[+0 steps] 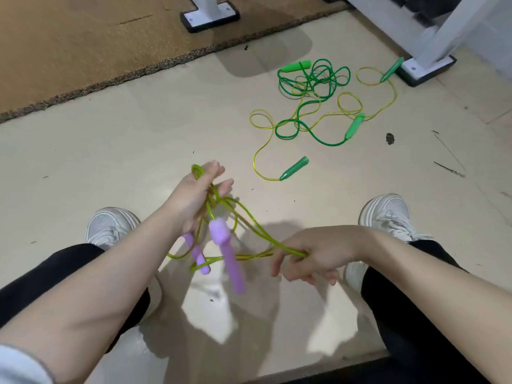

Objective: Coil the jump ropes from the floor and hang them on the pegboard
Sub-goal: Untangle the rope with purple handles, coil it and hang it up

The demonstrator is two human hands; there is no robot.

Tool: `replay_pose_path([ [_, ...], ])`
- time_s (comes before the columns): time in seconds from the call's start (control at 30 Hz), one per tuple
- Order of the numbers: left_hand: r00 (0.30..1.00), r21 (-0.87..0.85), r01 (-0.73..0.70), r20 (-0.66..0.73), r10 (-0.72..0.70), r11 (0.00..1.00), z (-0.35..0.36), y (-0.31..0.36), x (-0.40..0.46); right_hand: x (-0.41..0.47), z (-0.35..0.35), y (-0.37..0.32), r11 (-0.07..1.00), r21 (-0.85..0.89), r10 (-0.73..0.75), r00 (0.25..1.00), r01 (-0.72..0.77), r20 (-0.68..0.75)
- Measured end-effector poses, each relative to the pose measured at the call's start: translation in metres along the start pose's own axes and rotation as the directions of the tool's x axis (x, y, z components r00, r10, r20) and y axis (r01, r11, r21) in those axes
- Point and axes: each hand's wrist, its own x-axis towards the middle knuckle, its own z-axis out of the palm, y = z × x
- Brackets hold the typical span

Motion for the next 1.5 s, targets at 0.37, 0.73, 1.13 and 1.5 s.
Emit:
replay_pose_path([
  [0.37, 0.849, 0.582, -0.001, 0.43, -0.307, 0.813, 0.047, -0.013, -0.051, -0.002, -0.047, 0.012, 0.972, 0.027, -0.057, 0.341, 0.235, -0.938],
  [0.73, 0.921, -0.16, 0.211, 0.363, -0.141, 0.964, 0.038, 0.007, -0.031, 0.033, 0.011, 0.023, 0.987, 0.046, -0.117, 0.872, 0.157, -0.476],
  [1.13, 0.97, 0.624, 0.008, 0.185, -0.157, 0.781, 0.039, -0.042, -0.036, 0.006, -0.009, -0.027, 0.884, -0.436, -0.382, 0.8, 0.169, -0.463],
  [1.5, 0.411, 0.008, 0.107, 0.91, -0.051, 0.994, 0.052, -0.014, -0.055, 0.028, -0.013, 0.027, 0.991, -0.103, -0.135, 0.779, 0.09, -0.612],
])
